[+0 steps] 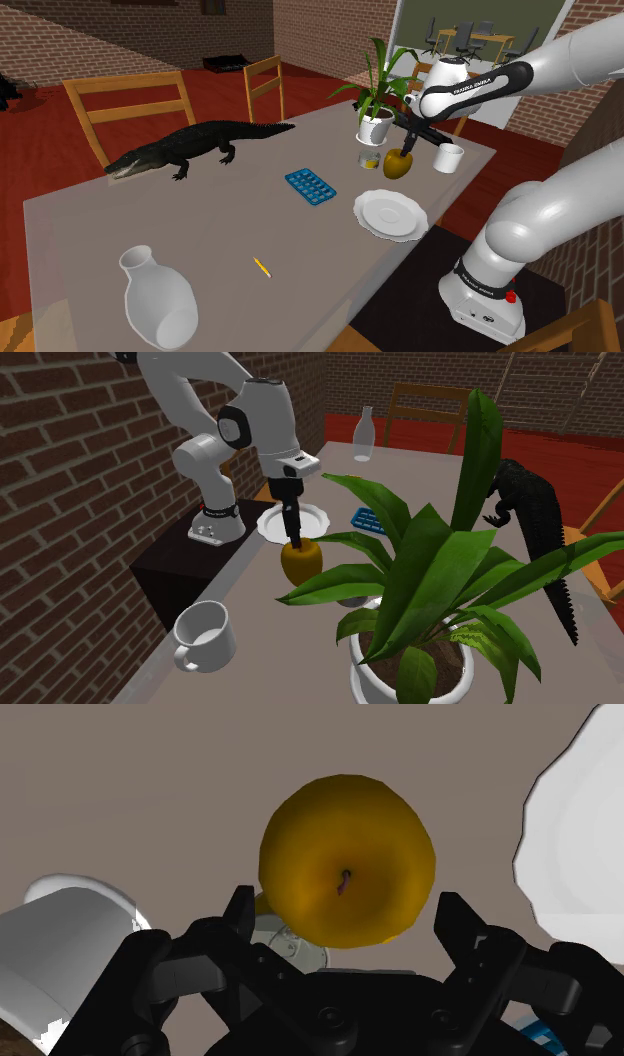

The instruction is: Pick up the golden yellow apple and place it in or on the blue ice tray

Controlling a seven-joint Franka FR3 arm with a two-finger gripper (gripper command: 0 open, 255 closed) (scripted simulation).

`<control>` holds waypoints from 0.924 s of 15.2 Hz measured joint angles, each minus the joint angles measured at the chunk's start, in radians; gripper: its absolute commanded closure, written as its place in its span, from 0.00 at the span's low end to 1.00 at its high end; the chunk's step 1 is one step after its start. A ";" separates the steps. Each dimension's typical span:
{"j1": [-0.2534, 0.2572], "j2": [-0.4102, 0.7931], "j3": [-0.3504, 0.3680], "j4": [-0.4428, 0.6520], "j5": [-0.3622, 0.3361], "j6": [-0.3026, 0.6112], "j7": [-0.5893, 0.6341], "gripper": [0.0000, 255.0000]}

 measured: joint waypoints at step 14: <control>0.003 0.019 -0.008 -0.006 0.003 0.026 -0.004 1.00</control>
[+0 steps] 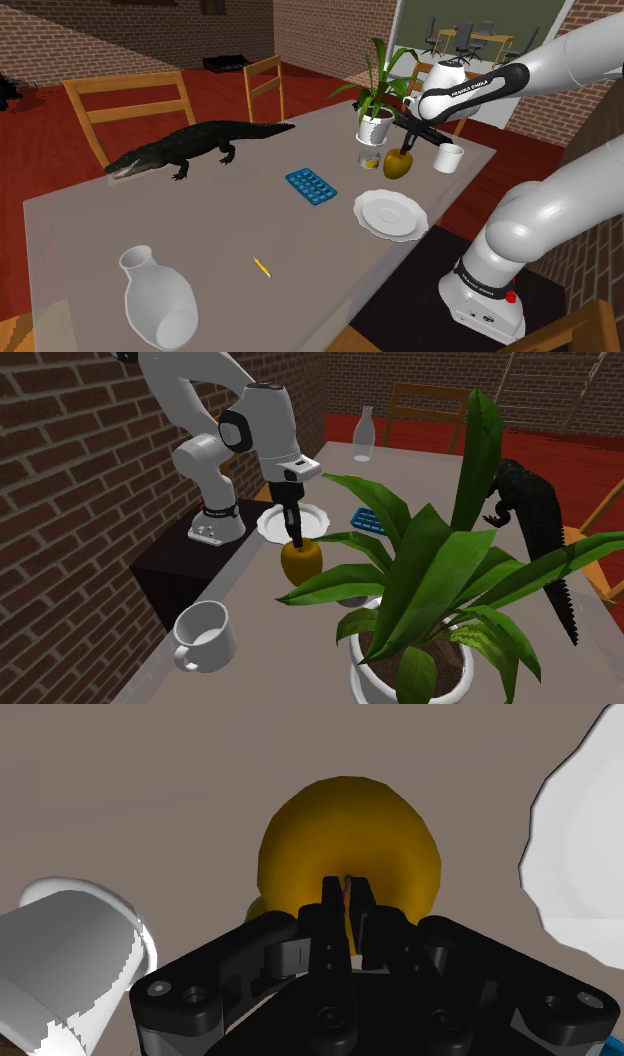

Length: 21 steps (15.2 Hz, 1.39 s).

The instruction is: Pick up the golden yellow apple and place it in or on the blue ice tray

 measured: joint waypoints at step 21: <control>0.000 -0.099 0.053 0.145 0.014 -0.242 0.003 1.00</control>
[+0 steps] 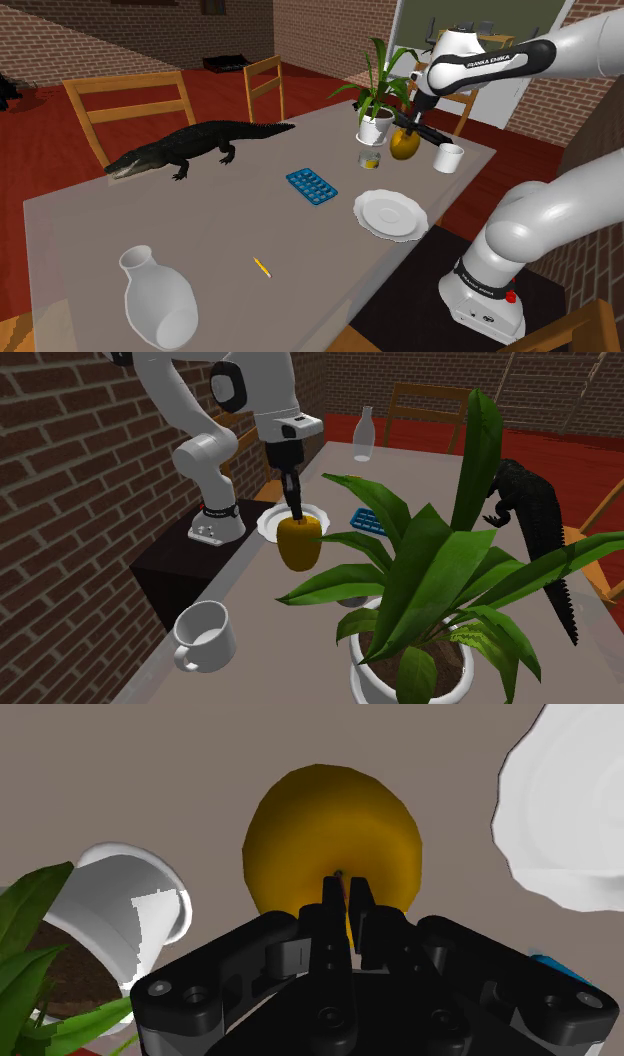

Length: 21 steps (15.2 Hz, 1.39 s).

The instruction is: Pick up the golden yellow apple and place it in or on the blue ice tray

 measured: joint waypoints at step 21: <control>0.161 0.164 0.304 0.259 0.101 -0.150 0.368 1.00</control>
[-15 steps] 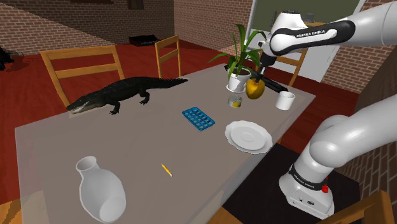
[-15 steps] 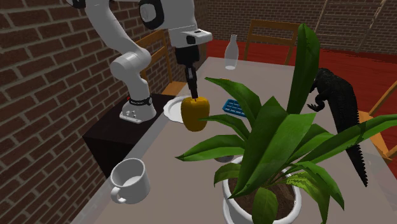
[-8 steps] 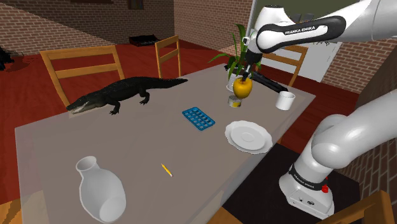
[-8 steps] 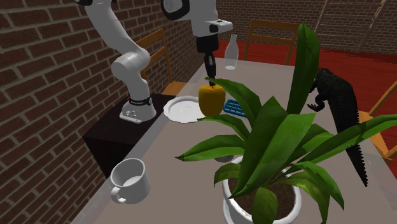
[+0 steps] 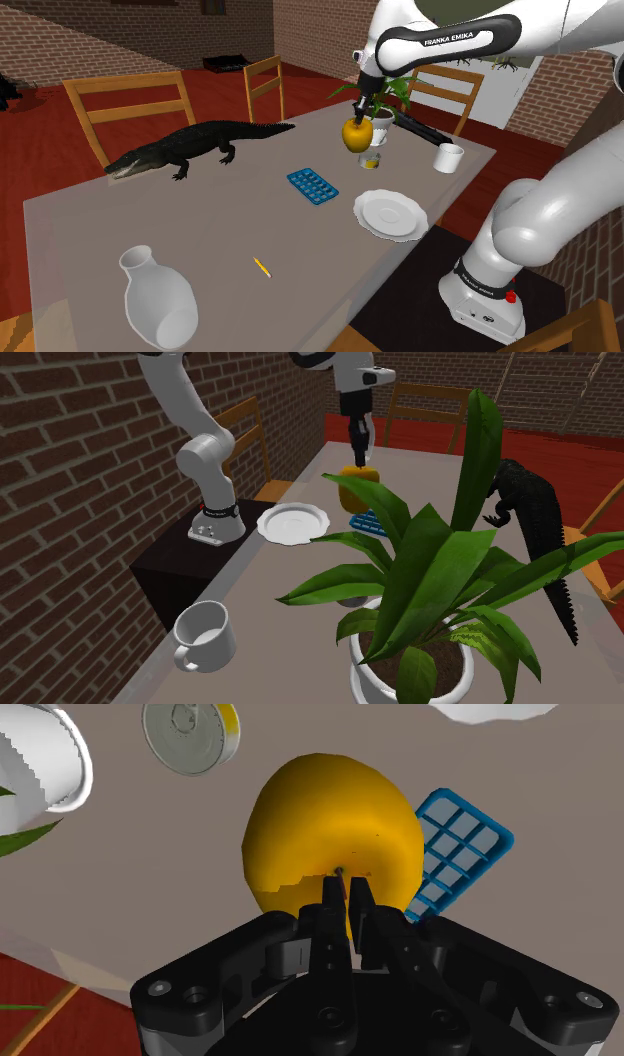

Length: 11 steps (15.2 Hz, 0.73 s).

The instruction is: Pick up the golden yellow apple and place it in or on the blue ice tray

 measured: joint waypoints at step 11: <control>0.087 0.232 0.135 0.312 0.015 -0.109 0.198 1.00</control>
